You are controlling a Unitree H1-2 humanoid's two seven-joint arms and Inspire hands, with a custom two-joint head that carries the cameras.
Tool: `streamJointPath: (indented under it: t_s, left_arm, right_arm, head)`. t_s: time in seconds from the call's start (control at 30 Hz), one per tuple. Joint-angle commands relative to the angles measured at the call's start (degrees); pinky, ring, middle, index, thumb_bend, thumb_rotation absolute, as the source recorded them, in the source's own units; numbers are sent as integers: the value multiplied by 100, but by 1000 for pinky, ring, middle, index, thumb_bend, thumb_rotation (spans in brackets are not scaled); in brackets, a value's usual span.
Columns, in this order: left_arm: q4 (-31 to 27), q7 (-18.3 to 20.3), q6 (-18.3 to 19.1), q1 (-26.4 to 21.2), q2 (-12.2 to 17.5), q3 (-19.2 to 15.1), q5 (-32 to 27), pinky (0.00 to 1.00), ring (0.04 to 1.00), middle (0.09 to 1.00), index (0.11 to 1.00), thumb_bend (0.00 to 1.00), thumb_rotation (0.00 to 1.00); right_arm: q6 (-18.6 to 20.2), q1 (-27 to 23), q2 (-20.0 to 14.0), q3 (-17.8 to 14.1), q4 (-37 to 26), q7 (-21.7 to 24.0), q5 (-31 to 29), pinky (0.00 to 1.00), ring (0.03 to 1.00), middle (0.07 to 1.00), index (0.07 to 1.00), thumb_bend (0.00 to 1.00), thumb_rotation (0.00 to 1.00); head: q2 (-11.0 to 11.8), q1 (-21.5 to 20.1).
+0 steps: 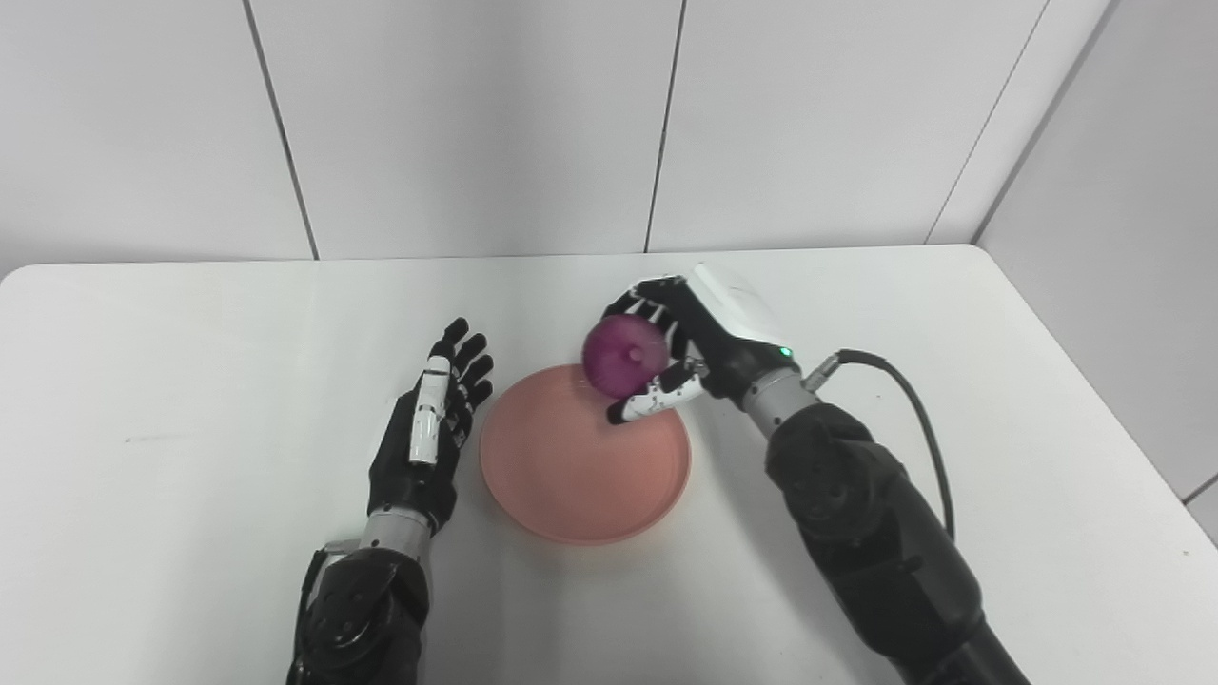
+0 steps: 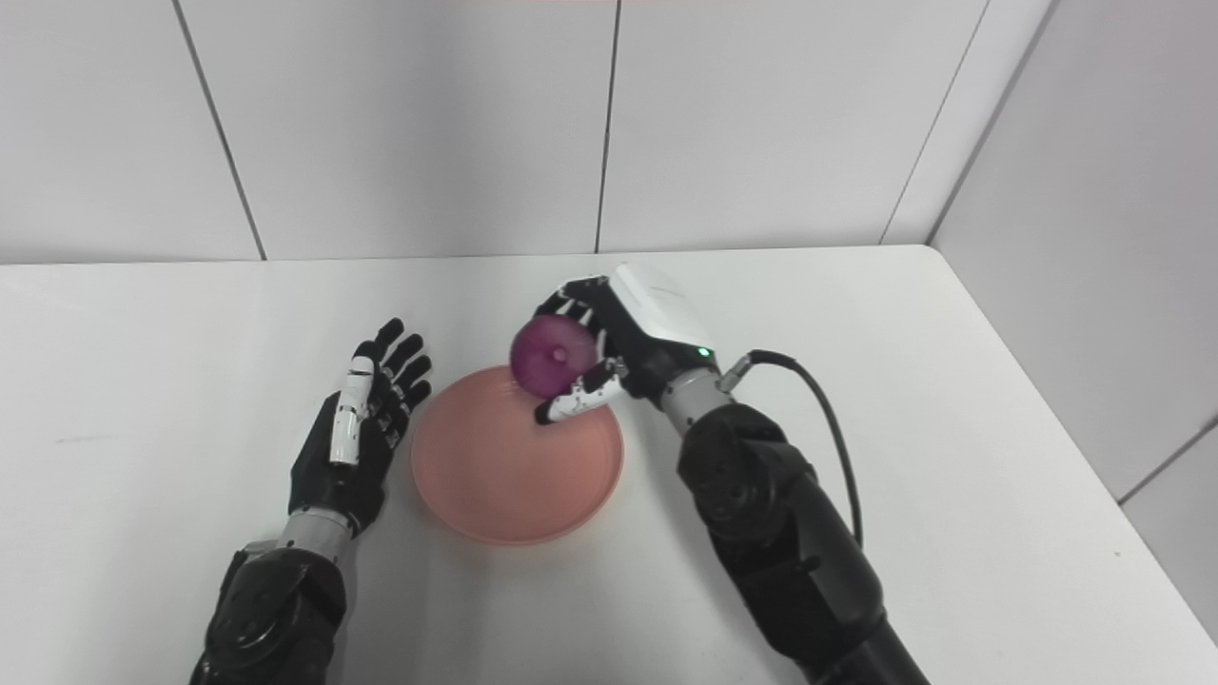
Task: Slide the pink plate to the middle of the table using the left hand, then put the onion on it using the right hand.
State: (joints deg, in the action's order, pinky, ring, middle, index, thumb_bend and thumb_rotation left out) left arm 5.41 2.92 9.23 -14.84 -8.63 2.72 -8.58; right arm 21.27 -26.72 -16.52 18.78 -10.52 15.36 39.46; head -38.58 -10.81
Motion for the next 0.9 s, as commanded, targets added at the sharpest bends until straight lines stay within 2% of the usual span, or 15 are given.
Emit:
streamJointPath:
  t_s: [0.0, 0.17, 0.27, 0.37, 0.5, 0.87]
  left_arm:
    - [2, 29, -149, -67, -60, 41, 21, 953, 941, 944, 930, 446, 1000]
    - [-37, -12, -114, -59, -82, 42, 30, 945, 939, 942, 927, 448, 1000]
    - [-51, -9, -107, -57, -73, 43, 32, 944, 942, 944, 929, 447, 1000]
    - [-57, 5, -99, -65, -60, 36, 16, 946, 944, 947, 933, 446, 1000]
    - [-35, 33, -111, -72, -26, 37, 14, 949, 947, 950, 936, 449, 1000]
    - [-61, 46, -52, -102, -7, 17, -11, 951, 948, 951, 938, 445, 1000]
  right_arm:
    - [-254, -213, 52, 3, 14, -146, 74, 381, 462, 538, 488, 520, 143]
    - [-284, -169, 206, 101, 263, -195, 95, 376, 468, 547, 488, 520, 144]
    - [-218, -157, 260, 145, 334, -159, 120, 325, 421, 522, 488, 519, 143]
    - [-153, -150, 302, 160, 411, -141, 100, 319, 419, 521, 489, 519, 143]
    - [-249, -106, 329, 144, 588, -232, 61, 311, 409, 511, 489, 519, 142]
    - [-350, 11, 263, 227, 657, -278, 34, 378, 475, 562, 490, 518, 142]
  head:
    - [-1, 25]
    - [-24, 39]
    - [-39, 30]
    - [-49, 18]
    - [-58, 19]
    - [-88, -2]
